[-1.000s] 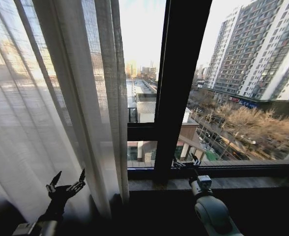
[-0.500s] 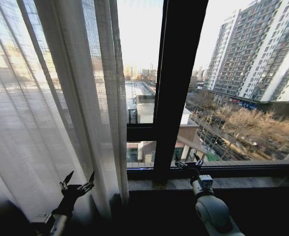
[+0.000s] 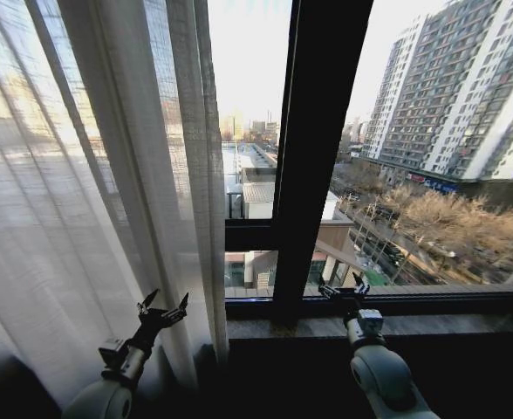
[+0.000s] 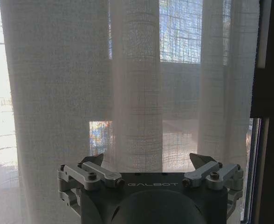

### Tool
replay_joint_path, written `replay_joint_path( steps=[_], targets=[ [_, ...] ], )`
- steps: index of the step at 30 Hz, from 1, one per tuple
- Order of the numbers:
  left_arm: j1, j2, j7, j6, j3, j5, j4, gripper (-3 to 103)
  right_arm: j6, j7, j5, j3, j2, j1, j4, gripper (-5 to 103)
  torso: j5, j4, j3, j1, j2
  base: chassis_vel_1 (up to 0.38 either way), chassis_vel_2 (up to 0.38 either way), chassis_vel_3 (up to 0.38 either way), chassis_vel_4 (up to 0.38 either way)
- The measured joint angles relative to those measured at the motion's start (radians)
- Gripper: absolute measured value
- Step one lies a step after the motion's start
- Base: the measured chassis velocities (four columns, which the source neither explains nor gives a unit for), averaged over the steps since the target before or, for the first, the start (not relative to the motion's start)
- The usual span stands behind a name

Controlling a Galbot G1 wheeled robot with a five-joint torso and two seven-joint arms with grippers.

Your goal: Open the curtains by pulling them apart, changing their state from closed to fully open.

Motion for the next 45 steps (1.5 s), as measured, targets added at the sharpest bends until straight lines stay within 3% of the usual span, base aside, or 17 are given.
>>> replay_joint_path(
  steps=[6,9,14,16,18,23,25,27,30,33,45],
  targets=[
    [-0.075,0.035,-0.053,0.006,0.038,-0.017,0.061,101,0.000,0.008,-0.001,0.007,-0.002,0.007,-0.015,100,0.0001,-0.0003,0.000,0.000,0.000,0.000,0.000,0.000,0.000],
    [-0.110,0.037,-0.084,0.008,0.060,-0.019,0.084,87,0.000,0.010,-0.001,0.006,-0.006,0.017,-0.025,100,0.0001,-0.0001,0.000,0.000,0.000,0.000,0.000,0.000,0.000],
    [-0.140,0.039,-0.133,0.023,0.085,-0.020,0.096,76,-0.001,0.015,-0.001,0.004,-0.010,0.025,-0.031,100,0.0001,-0.0002,0.000,0.000,0.000,0.000,0.000,0.000,0.000],
    [-0.152,0.045,-0.144,0.029,0.091,-0.023,0.100,66,-0.003,0.017,-0.001,0.000,-0.011,0.031,-0.034,100,0.0001,-0.0002,0.000,0.000,0.000,0.000,0.000,0.000,0.000],
    [-0.156,0.052,-0.145,0.034,0.091,-0.029,0.099,55,-0.013,0.018,0.000,-0.006,-0.011,0.039,-0.035,100,0.0001,-0.0002,0.000,0.000,0.000,0.000,0.000,0.000,0.000],
    [-0.149,0.057,-0.145,0.039,0.081,-0.035,0.090,43,-0.029,0.019,0.022,-0.017,-0.008,0.044,-0.030,100,0.0002,-0.0001,0.000,0.000,0.000,0.000,0.000,0.000,0.000],
    [-0.138,0.056,-0.144,0.042,0.072,-0.035,0.081,28,-0.033,0.020,0.030,-0.022,-0.005,0.046,-0.027,100,0.0001,-0.0001,0.000,0.000,0.000,0.000,0.000,0.000,0.000],
    [-0.135,0.055,-0.144,0.044,0.070,-0.035,0.077,28,-0.034,0.020,0.030,-0.024,-0.005,0.046,-0.025,100,0.0002,-0.0001,0.000,0.000,0.000,0.000,0.000,0.000,0.000],
    [-0.129,0.052,-0.143,0.050,0.069,-0.035,0.064,11,-0.034,0.020,0.030,-0.024,-0.005,0.044,-0.022,100,0.0001,-0.0001,0.000,0.000,0.000,0.000,0.000,0.000,0.000],
    [-0.128,0.048,-0.143,0.052,0.069,-0.035,0.055,3,-0.034,0.020,0.030,-0.024,-0.006,0.041,-0.019,100,0.0001,-0.0002,0.000,0.000,0.000,0.000,0.000,0.000,0.000],
    [-0.104,0.037,-0.137,0.055,0.064,-0.028,0.031,0,-0.031,-0.002,0.028,-0.030,-0.007,0.039,-0.009,100,0.0001,-0.0002,0.000,0.000,0.000,0.000,0.000,0.000,0.000]
  ],
)
